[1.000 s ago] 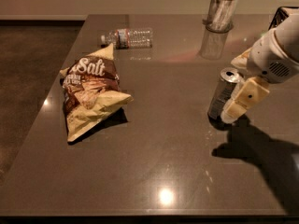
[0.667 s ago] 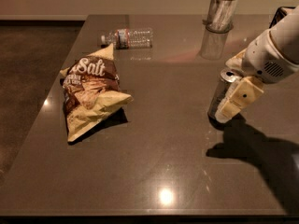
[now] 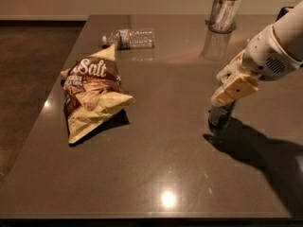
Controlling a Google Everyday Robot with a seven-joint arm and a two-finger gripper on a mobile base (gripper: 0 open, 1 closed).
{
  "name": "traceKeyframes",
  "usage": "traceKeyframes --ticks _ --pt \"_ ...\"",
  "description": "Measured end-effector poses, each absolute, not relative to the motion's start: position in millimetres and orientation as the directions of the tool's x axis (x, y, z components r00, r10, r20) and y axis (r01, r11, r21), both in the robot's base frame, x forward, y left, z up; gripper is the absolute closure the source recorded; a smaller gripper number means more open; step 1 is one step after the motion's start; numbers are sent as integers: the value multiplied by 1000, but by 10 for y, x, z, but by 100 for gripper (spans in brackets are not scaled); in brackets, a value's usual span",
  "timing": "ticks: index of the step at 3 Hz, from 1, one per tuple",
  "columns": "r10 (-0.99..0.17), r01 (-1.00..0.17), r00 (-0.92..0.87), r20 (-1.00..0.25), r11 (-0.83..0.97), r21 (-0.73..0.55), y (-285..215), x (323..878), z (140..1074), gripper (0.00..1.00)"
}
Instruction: Move redbull can near brown chip bag
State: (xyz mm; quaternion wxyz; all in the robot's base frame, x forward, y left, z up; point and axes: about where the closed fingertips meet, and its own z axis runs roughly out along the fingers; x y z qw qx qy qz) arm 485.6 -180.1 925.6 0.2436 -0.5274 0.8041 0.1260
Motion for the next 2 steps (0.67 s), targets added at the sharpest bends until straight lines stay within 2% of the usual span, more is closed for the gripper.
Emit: traceKeyframes --ticks 2 --pt "-788 -933 -280 -547 358 -37 -1505 4894 9351 90"
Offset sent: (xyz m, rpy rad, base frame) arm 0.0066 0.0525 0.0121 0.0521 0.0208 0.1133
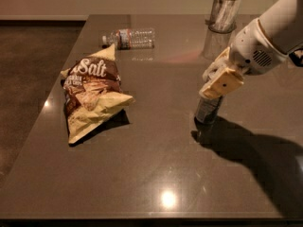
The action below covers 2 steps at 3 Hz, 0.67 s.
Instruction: Move redbull can near brown chip bag
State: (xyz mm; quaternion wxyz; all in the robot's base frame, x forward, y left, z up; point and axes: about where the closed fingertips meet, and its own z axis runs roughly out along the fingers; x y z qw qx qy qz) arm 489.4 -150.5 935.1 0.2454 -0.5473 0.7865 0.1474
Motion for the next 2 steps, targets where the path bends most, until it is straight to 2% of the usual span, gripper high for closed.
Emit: traceKeyframes --ticks 1,2 --pt "-792 -950 -248 -557 311 -19 -1264 4969 9321 100" --pt "-801 -968 -198 -565 250 -15 -965 5071 9317 100"
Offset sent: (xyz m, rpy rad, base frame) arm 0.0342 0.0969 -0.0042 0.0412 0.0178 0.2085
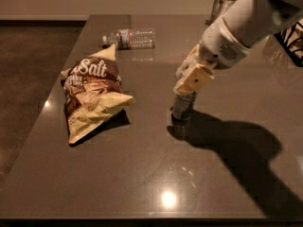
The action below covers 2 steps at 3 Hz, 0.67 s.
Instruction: Move redbull can near brown chip bag
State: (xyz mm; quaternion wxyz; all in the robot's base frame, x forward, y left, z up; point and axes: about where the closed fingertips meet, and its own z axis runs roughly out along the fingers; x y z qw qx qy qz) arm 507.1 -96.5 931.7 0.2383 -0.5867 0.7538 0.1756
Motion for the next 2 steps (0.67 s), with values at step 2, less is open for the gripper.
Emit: traceKeyframes --ticks 2 --pt "-821 -990 -107 -560 141 -18 -447 5236 9290 100"
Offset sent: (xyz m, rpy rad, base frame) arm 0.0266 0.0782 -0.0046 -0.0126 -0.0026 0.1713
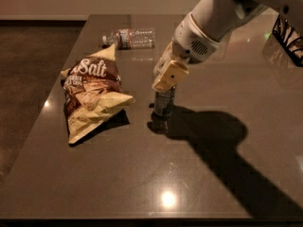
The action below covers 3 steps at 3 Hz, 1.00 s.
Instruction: Move redbull can near brown chip bag
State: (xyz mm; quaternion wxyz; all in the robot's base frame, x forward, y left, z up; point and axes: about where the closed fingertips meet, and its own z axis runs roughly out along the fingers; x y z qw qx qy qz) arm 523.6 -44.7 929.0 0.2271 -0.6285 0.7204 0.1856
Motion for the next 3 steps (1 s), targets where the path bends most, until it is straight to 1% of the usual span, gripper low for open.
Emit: traceKeyframes --ticks 1,2,3 --pt "-829 -996 -65 -556 92 -21 -226 5286 9275 100" --pt "-832 -998 -34 -553 55 -22 -64 5321 9251 84" --pt "-833 -999 -23 -553 43 -23 -19 5321 9251 61"
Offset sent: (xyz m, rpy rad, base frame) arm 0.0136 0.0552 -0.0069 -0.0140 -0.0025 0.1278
